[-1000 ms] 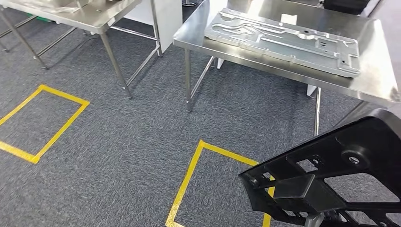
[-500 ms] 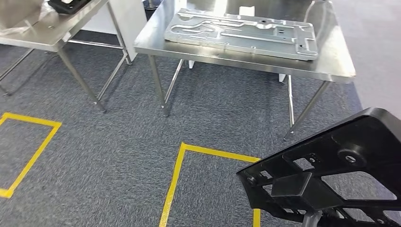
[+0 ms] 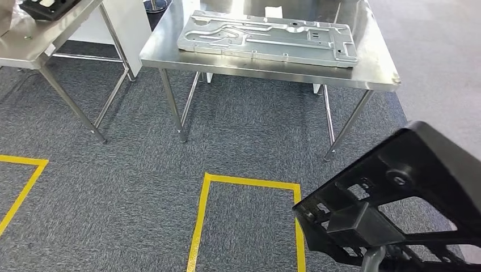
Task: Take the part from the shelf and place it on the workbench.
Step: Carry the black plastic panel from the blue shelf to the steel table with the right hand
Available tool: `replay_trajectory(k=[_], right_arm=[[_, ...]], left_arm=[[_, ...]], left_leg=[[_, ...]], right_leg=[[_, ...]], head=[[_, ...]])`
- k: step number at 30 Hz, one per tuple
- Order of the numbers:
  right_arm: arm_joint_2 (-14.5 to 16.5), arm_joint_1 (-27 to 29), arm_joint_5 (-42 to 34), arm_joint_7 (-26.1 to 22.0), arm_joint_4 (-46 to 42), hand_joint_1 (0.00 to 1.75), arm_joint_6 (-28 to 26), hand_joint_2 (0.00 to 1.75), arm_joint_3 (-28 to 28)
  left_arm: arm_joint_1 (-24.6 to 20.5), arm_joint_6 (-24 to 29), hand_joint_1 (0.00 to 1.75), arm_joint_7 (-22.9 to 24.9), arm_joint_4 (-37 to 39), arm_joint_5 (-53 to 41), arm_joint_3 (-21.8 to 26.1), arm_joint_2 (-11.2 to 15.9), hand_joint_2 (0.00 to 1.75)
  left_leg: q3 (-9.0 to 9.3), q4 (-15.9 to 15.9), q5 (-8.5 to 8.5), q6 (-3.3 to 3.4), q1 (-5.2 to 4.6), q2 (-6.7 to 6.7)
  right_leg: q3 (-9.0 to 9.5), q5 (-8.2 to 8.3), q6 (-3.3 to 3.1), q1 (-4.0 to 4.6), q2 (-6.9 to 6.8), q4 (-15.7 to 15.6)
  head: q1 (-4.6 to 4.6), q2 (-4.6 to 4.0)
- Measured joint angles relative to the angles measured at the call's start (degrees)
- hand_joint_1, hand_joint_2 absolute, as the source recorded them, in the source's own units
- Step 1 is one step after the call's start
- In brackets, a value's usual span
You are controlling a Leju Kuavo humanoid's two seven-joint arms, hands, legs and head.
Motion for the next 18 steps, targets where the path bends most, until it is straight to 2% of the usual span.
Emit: replay_trajectory(k=[1, 2, 3, 5, 6, 8, 9, 11, 12, 13, 14, 15, 16, 17, 18], right_arm=[[0.0, -0.1, 0.5, 0.0, -0.1, 1.75, -0.1, 1.75, 0.4], [0.0, -0.2, 1.0, -0.1, -0.2, 1.75, -0.2, 1.75, 0.8], [0.0, -0.3, 1.4, -0.1, -0.3, 1.75, -0.4, 1.75, 1.2], [0.0, -0.5, 1.9, -0.1, -0.3, 1.75, -1.0, 1.75, 2.0], [0.0, -0.5, 2.1, 0.0, -0.4, 1.75, -1.2, 1.75, 2.3], [0.0, -0.6, 2.4, 0.1, -0.4, 1.75, -2.0, 1.75, 3.1], [-0.1, -0.8, 2.6, 0.2, -0.5, 1.75, -2.5, 1.75, 3.5], [-0.1, -1.1, 3.1, 0.6, -0.5, 1.75, -3.8, 1.75, 4.2], [-0.2, -1.2, 3.4, 0.7, -0.5, 1.75, -4.3, 1.75, 4.5], [-0.2, -1.2, 3.6, 0.9, -0.5, 1.75, -4.8, 1.75, 4.7], [-0.2, -1.2, 3.7, 0.9, -0.5, 1.75, -5.0, 1.75, 4.9], [-0.3, -1.3, 3.8, 0.9, -0.5, 1.75, -5.1, 1.75, 5.1], [-0.3, -1.3, 3.9, 0.9, -0.5, 1.75, -5.2, 1.75, 5.3], [-0.3, -1.4, 3.9, 1.0, -0.5, 1.75, -5.3, 1.75, 5.4], [-0.3, -1.4, 4.1, 1.2, -0.5, 1.75, -5.6, 1.75, 5.6]], left_arm=[[0.0, 0.0, 0.00, 0.0, 0.0, 0.0, 0.0, 0.0, 1.75], [-0.1, 0.0, 0.00, -0.1, 0.0, -0.1, 0.0, 0.0, 1.75], [-0.1, 0.0, 0.00, -0.1, 0.0, -0.1, 0.0, 0.0, 1.75], [-0.2, 0.0, 0.00, -0.1, 0.0, -0.1, 0.0, 0.0, 1.75], [-0.3, 0.1, 0.00, 0.0, 0.0, -0.1, 0.0, 0.0, 1.75], [-0.4, 0.1, 0.00, 0.0, 0.0, -0.1, 0.0, 0.1, 1.75], [-0.4, 0.1, 0.00, 0.1, 0.0, -0.2, 0.1, 0.1, 1.75], [-0.3, 0.1, 0.00, 0.2, 0.0, -0.3, 0.2, 0.2, 1.75], [-0.2, 0.1, 0.00, 0.3, 0.0, -0.4, 0.2, 0.2, 1.75], [0.0, 0.1, 0.00, 0.3, 0.0, -0.5, 0.3, 0.2, 1.75], [0.2, 0.1, 0.00, 0.3, 0.0, -0.5, 0.3, 0.2, 1.75], [0.4, 0.1, 0.00, 0.3, 0.0, -0.5, 0.3, 0.2, 1.75], [0.5, 0.1, 0.00, 0.4, 0.0, -0.5, 0.3, 0.3, 1.75], [0.6, 0.1, 0.00, 0.4, 0.0, -0.5, 0.4, 0.4, 1.75], [0.7, 0.1, 0.00, 0.4, 0.0, -0.5, 0.4, 0.5, 1.75]], left_leg=[[0.41, 0.0, -0.36, -0.23, -0.05, 0.15], [0.75, 0.0, -0.77, -0.56, -0.13, 0.26], [1.02, 0.0, -1.14, -0.92, -0.19, 0.37], [1.55, -0.3, -1.72, -1.68, -0.23, 0.52], [1.97, -0.4, -1.93, -2.01, -0.18, 0.61], [1.70, 1.7, -2.68, -2.54, -0.14, 0.69], [0.24, 4.7, -3.57, -2.72, -0.11, 0.67], [-5.31, 13.0, -5.71, -2.93, -0.10, 0.62], [-8.17, 16.3, -5.92, -3.00, -0.10, 0.62], [-10.22, 17.5, -4.71, -2.99, -0.11, 0.62], [-11.17, 16.4, -2.16, -2.89, -0.13, 0.61], [-11.18, 13.2, 1.47, -2.64, -0.20, 0.58], [-10.75, 10.0, 4.34, -2.31, -0.34, 0.52], [-10.05, 7.5, 6.09, -1.97, -0.59, 0.47], [-9.26, 5.9, 6.34, -1.61, -0.85, 0.47]], right_leg=[[2.11, 1.65, -0.13, 0.01, -0.24, -4.0], [3.83, 2.50, -0.38, 0.12, -0.41, -7.2], [4.93, 2.60, -0.72, 0.28, -0.54, -9.3], [5.43, 1.69, -1.50, 0.64, -0.47, -10.1], [5.84, 1.57, -1.87, 0.52, -0.37, -10.4], [7.42, 1.17, -2.61, 0.24, -0.24, -11.2], [8.38, 0.84, -2.95, 0.10, -0.25, -11.6], [9.92, -0.40, -3.44, 0.27, -0.29, -11.7], [10.74, -1.16, -3.50, 0.33, -0.19, -11.7], [11.77, -2.03, -3.50, 0.37, -0.03, -11.8], [12.95, -2.96, -3.43, 0.39, 0.17, -11.8], [14.29, -3.98, -3.31, 0.39, 0.35, -11.8], [15.52, -4.98, -3.13, 0.36, 0.52, -12.0], [16.51, -5.85, -2.82, 0.34, 0.66, -12.2], [17.27, -6.54, -2.41, 0.32, 0.75, -12.5]], head=[[-0.01, 0.00], [-0.01, 0.00], [-0.04, 0.00], [-0.08, 0.00], [-0.10, 0.01], [-0.41, 0.01], [-0.60, 0.01], [-0.87, 0.00], [-0.85, 0.00], [-0.85, 0.00], [-0.87, 0.00], [-0.87, 0.00], [-0.81, 0.00], [-0.77, 0.00], [-0.74, 0.00]])
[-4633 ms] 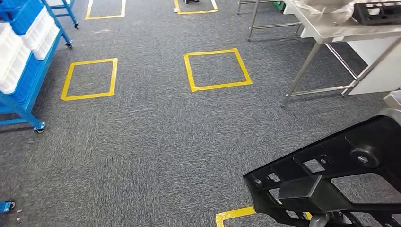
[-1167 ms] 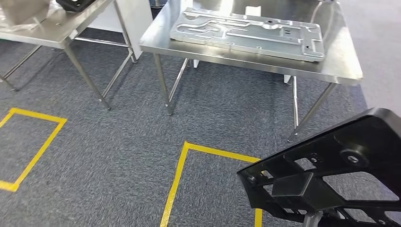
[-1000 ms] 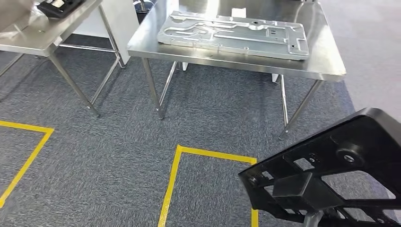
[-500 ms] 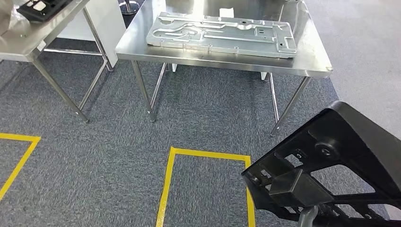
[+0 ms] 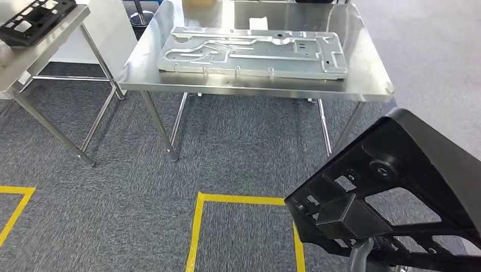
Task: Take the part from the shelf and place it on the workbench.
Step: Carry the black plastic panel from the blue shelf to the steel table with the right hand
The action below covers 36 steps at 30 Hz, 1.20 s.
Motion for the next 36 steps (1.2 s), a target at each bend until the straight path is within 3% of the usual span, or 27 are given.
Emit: replay_trajectory(k=[2, 3, 4, 6, 7, 9, 11, 12, 13, 15, 16, 17, 19, 21, 22, 24, 25, 26, 27, 28, 30, 31, 32, 34, 36], right_arm=[[-0.1, -0.3, 1.2, 1.2, 0.0, 1.75, -1.9, 1.75, 0.2], [-0.2, -0.6, 2.4, 2.2, 0.0, 1.75, -3.8, 1.75, 0.3], [-0.4, -1.0, 3.9, 3.5, 0.0, 1.75, -6.1, 1.75, 0.3], [-0.9, -2.4, 7.9, 6.3, 0.3, 1.75, -11.8, 1.75, 0.5], [-1.3, -3.3, 10.1, 7.8, 0.6, 1.75, -14.8, 1.75, 0.7], [-2.4, -5.3, 13.6, 10.8, 1.7, 1.75, -20.0, 1.75, 1.2], [-3.5, -7.2, 15.6, 13.1, 3.0, 1.75, -23.2, 1.75, 2.2], [-4.0, -8.1, 16.2, 14.0, 3.8, 1.75, -24.4, 1.75, 2.9], [-4.5, -8.8, 16.8, 14.7, 4.6, 1.75, -25.3, 1.75, 3.6], [-5.3, -9.9, 17.8, 15.9, 6.1, 1.75, -26.5, 1.75, 5.3], [-5.6, -10.3, 18.2, 16.3, 6.7, 1.75, -27.0, 1.75, 6.0], [-5.7, -10.7, 18.4, 16.7, 7.0, 1.75, -27.4, 1.75, 6.7], [-5.9, -11.5, 18.7, 17.1, 7.4, 1.75, -27.8, 1.75, 8.0], [-6.1, -12.1, 18.8, 17.2, 7.7, 1.75, -28.1, 1.75, 9.0], [-6.2, -12.3, 18.9, 17.5, 7.9, 1.75, -28.3, 1.75, 9.3], [-6.6, -12.4, 18.9, 18.4, 8.4, 1.75, -29.2, 1.75, 9.8], [-6.7, -12.3, 18.9, 18.9, 8.7, 1.75, -29.7, 1.75, 9.9], [-6.9, -12.3, 18.9, 19.4, 8.9, 1.75, -30.2, 1.75, 10.1], [-7.1, -12.3, 18.9, 19.8, 9.1, 1.75, -30.5, 1.75, 10.3], [-7.2, -12.3, 18.9, 20.1, 9.2, 1.75, -30.8, 1.75, 10.5], [-7.6, -12.4, 18.8, 20.7, 9.5, 1.75, -30.8, 1.75, 11.0], [-7.8, -12.4, 18.6, 21.0, 9.6, 1.75, -30.7, 1.75, 11.3], [-8.0, -12.5, 18.4, 21.2, 9.6, 1.75, -30.6, 1.75, 11.7], [-8.3, -12.8, 17.8, 21.3, 9.3, 1.75, -30.5, 1.75, 12.6], [-8.7, -13.2, 17.3, 21.0, 9.2, 1.75, -30.5, 1.75, 13.2]], left_arm=[[-0.1, 0.0, 0.00, 0.0, 0.0, -0.1, 0.0, 0.1, 1.75], [-0.3, 0.0, 0.00, 0.0, 0.0, -0.3, 0.0, 0.1, 1.75], [-0.4, 0.0, 0.00, 0.0, 0.0, -0.5, 0.0, 0.1, 1.75], [-0.5, -0.1, 0.00, 0.0, 0.0, -1.0, 0.0, 0.2, 1.75], [-0.5, -0.2, 0.00, 0.0, 0.0, -1.3, 0.0, 0.3, 1.75], [-0.5, -0.4, 0.00, 0.1, 0.0, -1.9, -0.1, 0.3, 1.75], [-0.5, -0.7, 0.00, 0.2, 0.0, -2.2, -0.1, 0.3, 1.75], [-0.5, -0.8, 0.00, 0.3, 0.0, -2.3, -0.1, 0.3, 1.75], [-0.5, -0.9, 0.00, 0.6, 0.0, -2.4, -0.1, 0.4, 1.75], [-0.6, -0.9, 0.00, 1.1, 0.0, -2.4, -0.1, 0.5, 1.75], [-0.8, -0.9, 0.00, 1.3, 0.0, -2.4, -0.1, 0.6, 1.75], [-1.1, -0.9, 0.00, 1.4, 0.0, -2.4, -0.1, 0.7, 1.75], [-2.2, -0.9, 0.00, 1.5, 0.0, -2.4, -0.1, 0.9, 1.75], [-3.0, -0.9, 0.00, 1.6, 0.0, -2.4, -0.1, 1.0, 1.75], [-3.0, -0.9, 0.00, 1.6, 0.0, -2.4, -0.1, 1.0, 1.75], [-2.3, -0.9, 0.00, 1.7, 0.0, -2.4, -0.1, 1.0, 1.75], [-1.9, -0.9, 0.00, 1.8, 0.0, -2.4, -0.1, 1.0, 1.75], [-1.5, -0.9, 0.00, 1.8, 0.0, -2.4, -0.1, 1.1, 1.75], [-1.2, -0.9, 0.00, 1.8, 0.0, -2.4, -0.1, 1.1, 1.75], [-1.1, -0.9, 0.00, 1.8, 0.0, -2.4, -0.1, 1.1, 1.75], [-0.9, -0.9, 0.00, 1.8, 0.0, -2.4, -0.1, 1.5, 1.75], [-1.0, -0.9, 0.00, 1.8, 0.0, -2.4, -0.1, 1.7, 1.75], [-1.4, -0.9, 0.00, 1.7, 0.0, -2.4, -0.1, 1.8, 1.75], [-2.4, -1.0, 0.00, 1.7, 0.0, -2.4, -0.1, 1.8, 1.75], [-2.8, -1.0, 0.00, 1.6, 0.1, -2.4, -0.1, 1.8, 1.75]], left_leg=[[1.41, -1.1, -1.85, 0.70, -0.37, -0.02], [2.49, -2.0, -2.62, 1.05, -0.20, -0.17], [3.74, -3.0, -3.07, 1.36, 0.00, -0.28], [7.03, -5.4, -3.86, 1.80, 0.50, -0.45], [8.71, -6.5, -4.36, 1.88, 0.56, -0.45], [12.06, -8.3, -5.56, 1.77, 0.69, -0.73], [15.48, -9.7, -7.14, 1.43, 0.87, -0.98], [17.19, -10.1, -8.11, 1.23, 1.00, -1.01], [18.79, -10.5, -9.21, 1.01, 1.11, -0.96], [21.89, -10.9, -11.84, 0.42, 1.15, -0.86], [23.39, -11.2, -12.96, 0.05, 1.08, -0.81], [24.40, -10.9, -13.28, -0.43, 1.00, -0.81], [23.62, -6.3, -11.13, -1.31, 1.08, -0.76], [18.59, 2.9, -8.93, -1.72, 1.24, -0.69], [15.58, 6.9, -9.80, -1.81, 1.26, -0.65], [10.41, 10.6, -15.23, -1.81, 1.14, -0.65], [8.54, 10.7, -18.22, -1.65, 1.05, -0.65], [7.17, 9.7, -20.15, -1.33, 0.89, -0.65], [6.28, 7.8, -20.32, -0.84, 0.67, -0.65], [5.84, 5.1, -18.26, -0.10, 0.34, -0.60], [6.00, 0.2, -10.43, 1.49, -0.48, -0.73], [6.28, -1.3, -7.66, 1.97, -0.90, -0.83], [6.58, -2.1, -6.31, 2.16, -1.09, -1.01], [7.43, -3.3, -6.57, 2.23, -0.98, -1.13], [9.00, -4.3, -6.41, 2.50, -0.45, -1.14]], right_leg=[[1.05, -0.06, 0.90, -0.01, 0.09, -0.3], [0.63, 1.06, 1.29, 0.03, 0.06, 1.2], [-0.64, 2.84, 1.61, 0.06, -0.03, 4.0], [-6.06, 5.77, 2.10, 0.04, -0.28, 12.2], [-9.16, 5.46, 2.27, -0.06, -0.40, 15.3], [-14.70, 1.19, 2.65, -0.29, -0.51, 17.7], [-18.19, -2.77, 3.14, -0.48, -0.58, 16.0], [-19.15, -2.18, 3.32, -0.56, -0.69, 13.7], [-19.75, 1.26, 3.41, -0.64, -0.91, 10.5], [-19.91, 11.56, 3.02, -0.49, -1.79, 5.1], [-19.66, 14.82, 2.49, -0.33, -2.01, 4.1], [-19.12, 15.64, 1.82, -0.17, -2.05, 4.1], [-17.37, 13.68, 0.42, -0.03, -1.61, 4.5], [-15.30, 12.20, -0.78, 0.04, -1.50, 4.0], [-14.41, 11.40, -1.21, 0.08, -1.44, 3.8], [-12.63, 9.83, -1.64, 0.26, -0.98, 3.7], [-11.57, 9.01, -1.70, 0.38, -0.73, 3.7], [-10.47, 8.18, -1.73, 0.52, -0.59, 3.7], [-9.32, 7.33, -1.73, 0.70, -0.54, 3.6], [-8.25, 6.52, -1.73, 0.86, -0.62, 3.6], [-6.60, 4.96, -1.46, 1.02, -0.60, 3.5], [-6.13, 4.18, -1.07, 0.98, -0.45, 3.5], [-5.87, 4.00, -0.65, 0.92, -0.27, 4.0], [-6.23, 4.50, 0.14, 0.84, -0.14, 5.9], [-8.32, 5.42, 0.74, 0.86, -0.30, 9.9]], head=[[0.02, 0.01], [-0.03, 0.02], [0.06, 0.02], [0.48, 0.03], [0.71, 0.03], [0.84, 0.06], [0.84, 0.09], [0.88, 0.11], [0.92, 0.12], [1.04, 0.13], [0.95, 0.13], [0.91, 0.14], [0.69, 0.15], [0.40, 0.15], [0.28, 0.15], [0.11, 0.15], [0.11, 0.15], [0.11, 0.15], [0.11, 0.15], [0.07, 0.15], [0.32, 0.15], [0.37, 0.15], [0.48, 0.15], [0.32, 0.15], [0.52, 0.15]])
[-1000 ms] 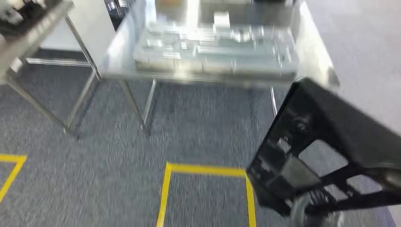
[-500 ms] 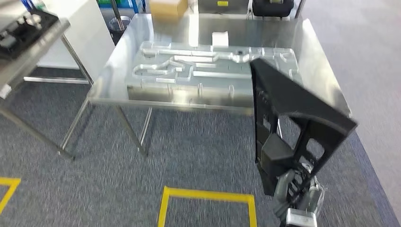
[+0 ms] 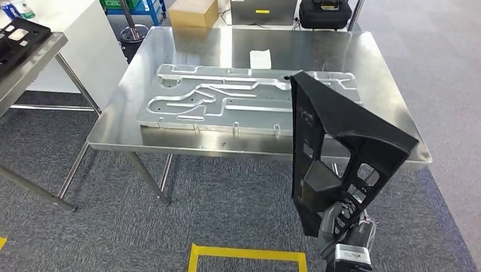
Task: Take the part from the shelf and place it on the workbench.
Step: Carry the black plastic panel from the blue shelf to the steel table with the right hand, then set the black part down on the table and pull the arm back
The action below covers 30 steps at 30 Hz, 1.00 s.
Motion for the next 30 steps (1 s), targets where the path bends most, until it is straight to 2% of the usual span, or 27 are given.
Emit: replay_trajectory(k=[2, 3, 4, 5, 6, 7, 8, 9, 10, 11, 12, 13, 14, 15, 16, 17, 18, 19, 20, 21, 23, 24, 25, 27, 28, 30], right_arm=[[-0.7, -0.2, 0.0, -0.4, 0.2, 1.75, -0.1, 1.75, 0.2], [-1.1, -0.2, 0.1, -0.5, 0.3, 1.75, -0.2, 1.75, 0.3], [-1.4, -0.2, 0.3, -0.5, 0.5, 1.75, -0.2, 1.75, 0.4], [-1.7, -0.2, 0.8, -0.6, 0.6, 1.75, -0.3, 1.75, 0.5], [-1.9, -0.2, 1.4, -0.7, 0.7, 1.75, -0.4, 1.75, 0.8], [-2.2, -0.3, 2.1, -0.8, 0.8, 1.75, -0.6, 1.75, 1.0], [-2.5, -0.4, 2.9, -0.9, 1.0, 1.75, -0.9, 1.75, 1.3], [-2.8, -0.6, 3.7, -1.2, 1.1, 1.75, -1.3, 1.75, 1.6], [-3.0, -0.8, 4.4, -1.5, 1.2, 1.75, -1.8, 1.75, 1.8], [-3.2, -1.0, 5.5, -2.2, 1.1, 1.75, -2.4, 1.75, 2.2], [-3.3, -1.5, 6.9, -3.1, 0.9, 1.75, -3.0, 1.75, 2.7], [-3.3, -2.0, 8.6, -4.2, 0.5, 1.75, -3.5, 1.75, 3.3], [-3.3, -2.6, 10.7, -5.3, 0.0, 1.75, -4.0, 1.75, 4.1], [-3.3, -3.3, 12.8, -6.1, -0.4, 1.75, -4.2, 1.75, 4.9], [-3.4, -4.0, 14.8, -6.3, -0.6, 1.75, -4.3, 1.75, 5.7], [-3.6, -4.7, 16.4, -6.2, -0.8, 1.75, -4.3, 1.75, 6.4], [-3.8, -5.4, 17.5, -6.0, -0.9, 1.75, -4.3, 1.75, 7.0], [-4.0, -6.0, 18.2, -5.6, -1.0, 1.75, -4.3, 1.75, 7.5], [-4.2, -6.7, 18.8, -5.3, -1.0, 1.75, -4.3, 1.75, 7.9], [-4.3, -7.5, 19.4, -4.9, -1.1, 1.75, -4.3, 1.75, 8.3], [-4.3, -8.9, 20.6, -4.1, -1.1, 1.75, -4.3, 1.75, 8.8], [-4.3, -9.4, 21.1, -3.7, -1.0, 1.75, -4.3, 1.75, 9.0], [-4.4, -9.9, 21.4, -3.4, -1.0, 1.75, -4.3, 1.75, 9.3], [-4.5, -10.5, 21.8, -3.0, -0.9, 1.75, -4.3, 1.75, 9.6], [-4.5, -10.8, 21.8, -2.9, -0.9, 1.75, -4.3, 1.75, 9.7], [-4.6, -11.3, 21.8, -2.4, -0.9, 1.75, -4.3, 1.75, 10.1]], left_arm=[[0.4, 0.0, 0.00, -0.1, 0.0, 0.0, 0.0, 0.0, 1.75], [0.8, 0.0, 0.00, 0.0, 0.0, 0.0, 0.0, 0.0, 1.75], [1.2, -0.1, 0.00, 0.0, 0.1, 0.0, 0.0, 0.0, 1.75], [1.6, -0.1, 0.00, 0.0, 0.1, 0.0, 0.0, -0.1, 1.75], [1.9, -0.1, 0.00, 0.0, 0.1, 0.0, 0.0, -0.2, 1.75], [2.1, -0.1, 0.00, 0.0, 0.1, -0.1, 0.0, -0.2, 1.75], [2.3, -0.1, 0.00, 0.0, 0.1, -0.1, 0.1, -0.3, 1.75], [2.4, -0.1, 0.00, 0.0, 0.1, -0.1, 0.1, -0.4, 1.75], [2.5, -0.1, 0.00, 0.0, 0.1, -0.2, 0.1, -0.4, 1.75], [2.4, -0.1, 0.00, 0.1, 0.1, -0.3, 0.1, -0.4, 1.75], [2.1, -0.1, 0.00, 0.1, 0.1, -0.4, 0.1, -0.4, 1.75], [1.6, -0.1, 0.00, 0.2, 0.1, -0.5, 0.1, -0.4, 1.75], [1.2, -0.1, 0.00, 0.2, 0.1, -0.6, 0.0, -0.4, 1.75], [0.8, -0.1, 0.00, 0.2, 0.1, -0.6, 0.0, -0.4, 1.75], [0.6, -0.1, 0.00, 0.3, 0.1, -0.6, 0.0, -0.4, 1.75], [0.7, -0.2, 0.00, 0.3, 0.2, -0.6, 0.0, -0.4, 1.75], [0.8, -0.2, 0.00, 0.4, 0.2, -0.5, 0.1, -0.4, 1.75], [1.0, -0.3, 0.00, 0.4, 0.2, -0.5, 0.1, -0.4, 1.75], [1.1, -0.3, 0.00, 0.5, 0.2, -0.5, 0.1, -0.4, 1.75], [1.3, -0.2, 0.00, 0.5, 0.2, -0.5, 0.1, -0.4, 1.75], [1.5, -0.2, 0.00, 0.5, 0.2, -0.6, 0.1, -0.4, 1.75], [1.7, -0.2, 0.00, 0.5, 0.2, -0.6, 0.1, -0.4, 1.75], [1.8, -0.2, 0.00, 0.6, 0.2, -0.6, 0.1, -0.4, 1.75], [1.9, -0.2, 0.00, 0.6, 0.3, -0.7, 0.1, -0.4, 1.75], [1.9, -0.1, 0.00, 0.6, 0.3, -0.7, 0.1, -0.4, 1.75], [1.8, -0.2, 0.00, 0.6, 0.3, -0.7, 0.1, -0.3, 1.75]], left_leg=[[1.98, -1.0, -0.53, -0.07, 0.38, 0.09], [3.04, -1.6, -1.00, -0.23, 0.53, 0.12], [4.26, -2.3, -1.55, -0.42, 0.70, 0.12], [5.66, -3.0, -2.19, -0.63, 0.93, 0.01], [7.22, -3.6, -2.94, -0.87, 1.20, -0.17], [8.83, -4.2, -3.88, -1.15, 1.47, -0.34], [10.46, -4.7, -4.99, -1.51, 1.64, -0.46], [11.89, -5.0, -6.20, -1.96, 1.72, -0.56], [13.17, -5.4, -7.36, -2.49, 1.74, -0.53], [14.48, -5.8, -8.17, -3.02, 1.72, -0.46], [15.26, -5.8, -8.13, -3.53, 1.75, -0.43], [15.20, -4.4, -7.21, -3.94, 1.82, -0.36], [13.99, -1.3, -5.55, -4.23, 1.86, -0.29], [11.23, 3.5, -3.96, -4.47, 1.89, -0.20], [7.83, 8.5, -3.71, -4.64, 1.92, -0.06], [4.30, 12.4, -4.91, -4.77, 1.92, 0.13], [1.04, 14.9, -6.94, -4.92, 1.93, 0.24], [-1.57, 15.4, -8.42, -5.02, 1.93, 0.32], [-3.69, 14.5, -7.94, -5.07, 1.93, 0.36], [-5.25, 11.9, -4.93, -5.05, 1.93, 0.38], [-7.10, 4.9, 4.50, -4.79, 1.84, 0.44], [-7.70, 2.8, 8.39, -4.56, 1.59, 0.44], [-8.14, 2.0, 10.60, -4.11, 1.32, 0.44], [-8.52, 2.7, 11.74, -3.23, 0.76, 0.38], [-8.35, 2.6, 11.78, -2.89, 0.69, 0.37], [-7.75, 2.2, 11.76, -2.61, 0.66, 0.32]], right_leg=[[-4.44, -1.23, 0.64, -0.20, -0.15, 5.5], [-6.98, -2.90, 0.93, -0.42, -0.19, 7.6], [-9.25, -5.02, 1.22, -0.66, -0.23, 8.7], [-10.99, -6.91, 1.49, -0.88, -0.28, 8.3], [-12.17, -7.61, 1.76, -1.10, -0.34, 6.7], [-12.93, -6.01, 2.03, -1.31, -0.48, 4.0], [-13.43, -1.06, 2.23, -1.48, -0.78, 0.6], [-13.62, 3.93, 2.04, -1.44, -1.12, -1.9], [-13.59, 8.13, 1.61, -1.29, -1.30, -3.4], [-13.36, 10.26, 0.93, -1.10, -1.37, -3.8], [-12.82, 9.38, 0.09, -0.89, -1.23, -3.4], [-11.95, 8.42, -0.56, -0.96, -0.97, -3.5], [-10.83, 7.53, -1.12, -1.07, -0.89, -3.9], [-9.39, 6.86, -1.59, -1.15, -0.85, -4.5], [-7.75, 6.23, -1.98, -1.22, -0.82, -5.3], [-6.08, 5.60, -2.24, -1.16, -0.79, -6.1], [-4.36, 4.91, -2.44, -1.09, -0.64, -6.9], [-2.72, 4.15, -2.54, -1.04, -0.44, -7.5], [-1.17, 3.32, -2.55, -1.00, -0.24, -8.0], [0.31, 2.41, -2.51, -0.98, -0.08, -8.4], [2.89, 0.48, -2.31, -0.95, 0.09, -8.9], [3.73, -0.26, -2.06, -0.84, 0.12, -9.0], [4.12, -0.56, -1.72, -0.81, 0.11, -9.1], [4.28, -0.19, -1.00, -0.81, -0.05, -9.4], [4.54, 0.16, -0.72, -0.91, -0.20, -9.8], [5.72, 0.36, -0.44, -0.92, -0.53, -11.1]], head=[[0.26, 0.00], [0.26, 0.00], [0.27, 0.00], [0.26, 0.00], [0.27, 0.00], [0.30, 0.00], [0.36, 0.00], [0.44, 0.00], [0.43, 0.00], [0.31, 0.00], [0.21, 0.00], [0.09, 0.01], [-0.02, 0.01], [-0.10, 0.01], [-0.21, 0.01], [-0.31, 0.00], [-0.37, 0.00], [-0.35, 0.00], [-0.38, 0.00], [-0.40, 0.00], [-0.37, 0.00], [-0.36, 0.00], [-0.37, 0.01], [-0.39, 0.01], [-0.39, 0.01], [-0.38, 0.01]])
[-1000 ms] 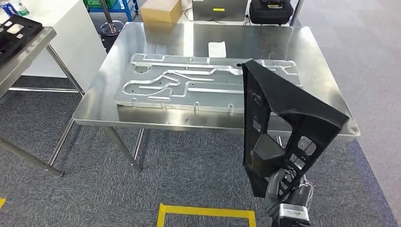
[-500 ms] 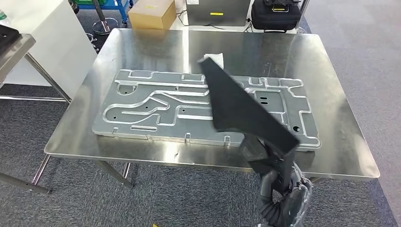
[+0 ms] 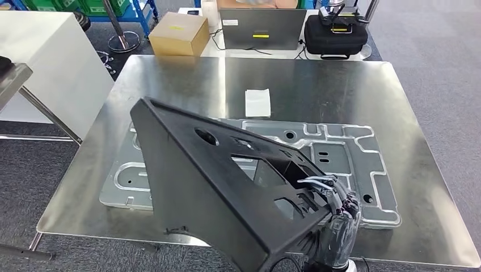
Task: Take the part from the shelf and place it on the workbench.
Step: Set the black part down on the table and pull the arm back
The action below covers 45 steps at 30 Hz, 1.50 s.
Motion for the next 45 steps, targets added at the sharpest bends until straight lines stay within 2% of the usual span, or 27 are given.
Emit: replay_trajectory(k=[2, 3, 5, 7, 12, 15, 19, 22, 26, 33, 39, 45], right_arm=[[-0.1, -0.7, 0.0, 0.9, 0.0, 1.75, 0.0, 1.75, 0.4], [-0.2, -1.0, 0.0, 1.4, 0.1, 1.75, 0.0, 1.75, 0.6], [-0.3, -1.3, 0.2, 2.9, 0.3, 1.75, 0.0, 1.75, 0.9], [-0.5, -1.5, 1.0, 5.1, 0.6, 1.75, 0.2, 1.75, 1.0], [-0.9, -1.9, 3.6, 9.3, 1.8, 1.75, 0.9, 1.75, 0.9], [-1.1, -2.3, 7.7, 13.4, 2.9, 1.75, 2.2, 1.75, 0.4], [-2.1, -3.6, 13.6, 19.7, 6.0, 1.75, 5.4, 1.75, -2.9], [-3.1, -5.1, 16.4, 22.3, 9.2, 1.75, 7.7, 1.75, -6.7], [-4.3, -7.0, 17.8, 23.5, 12.8, 1.75, 8.7, 1.75, -10.5], [-4.9, -8.3, 18.9, 24.1, 15.2, 1.75, 9.5, 1.75, -12.8], [-6.1, -11.0, 22.0, 25.8, 18.7, 1.75, 14.0, 1.75, -14.7], [-7.2, -14.4, 21.3, 25.6, 25.8, 1.75, 18.9, 1.75, -17.2]], left_arm=[[-0.3, 0.0, 0.00, 0.0, 0.0, 0.0, 0.0, 0.0, 1.75], [-0.4, 0.0, 0.00, 0.0, 0.0, 0.0, 0.0, 0.0, 1.75], [-0.6, 0.0, 0.00, 0.0, 0.0, 0.0, 0.0, 0.0, 1.75], [-0.6, 0.0, 0.00, 0.1, 0.0, -0.2, 0.0, 0.0, 1.75], [-0.7, -0.2, 0.00, 0.0, 0.0, -0.5, 0.0, 0.0, 1.75], [-0.8, -0.6, 0.00, -0.1, 0.0, -0.8, -0.1, 0.0, 1.75], [-0.8, -1.0, 0.00, -0.1, 0.0, -1.5, -0.3, 0.0, 1.75], [-0.8, -1.2, 0.00, -0.1, 0.0, -2.0, -0.7, 0.1, 1.75], [-0.9, -1.5, 0.00, 0.0, 0.0, -2.4, -1.3, 0.3, 1.75], [-0.9, -1.5, 0.00, 0.0, 0.0, -2.5, -1.5, 0.5, 1.75], [-1.0, -1.8, 0.00, 0.2, 0.0, -3.1, -1.7, 0.5, 1.75], [-1.0, -1.9, 0.00, 0.3, 0.0, -3.6, -2.5, 0.7, 1.75]], left_leg=[[1.07, -1.1, -1.06, 0.35, 0.02, -0.01], [1.94, -2.1, -2.32, 0.37, 0.05, -0.01], [3.74, -4.1, -5.05, 0.04, 0.16, -0.01], [4.73, -4.8, -6.25, -0.13, 0.22, -0.03], [4.99, -4.8, -6.39, 0.02, 0.21, -0.03], [5.00, -4.8, -6.41, 0.05, 0.20, -0.02], [5.02, -4.8, -6.43, 0.08, 0.19, -0.02], [5.04, -4.8, -6.42, 0.10, 0.14, -0.02], [5.06, -4.8, -6.41, 0.12, 0.10, -0.02], [5.09, -4.8, -6.41, 0.12, 0.10, -0.02], [5.17, -4.8, -6.41, 0.12, 0.11, -0.03], [5.26, -4.8, -6.38, 0.17, 0.18, -0.13]], right_leg=[[1.41, -0.44, 0.20, 0.14, -0.16, -1.6], [1.96, -0.94, 0.23, 0.25, -0.19, -2.3], [2.75, -1.94, 0.20, 0.44, -0.26, -3.0], [3.26, -2.28, 0.17, 0.48, -0.31, -3.1], [3.72, -2.27, 0.21, 0.43, -0.31, -3.6], [3.76, -2.23, 0.26, 0.43, -0.30, -3.7], [3.82, -2.20, 0.32, 0.41, -0.31, -3.7], [3.84, -2.14, 0.41, 0.40, -0.30, -3.7], [3.85, -2.11, 0.45, 0.37, -0.30, -3.8], [3.86, -2.11, 0.45, 0.38, -0.30, -3.8], [3.95, -2.12, 0.46, 0.39, -0.33, -3.8], [4.15, -2.11, 0.54, 0.29, -0.45, -3.8]], head=[[0.04, 0.00], [0.02, 0.01], [0.07, 0.01], [0.13, 0.00], [0.14, -0.01], [0.13, -0.01], [0.13, -0.01], [0.14, 0.00], [0.13, 0.00], [0.12, 0.01], [0.11, -0.01], [0.14, 0.00]])
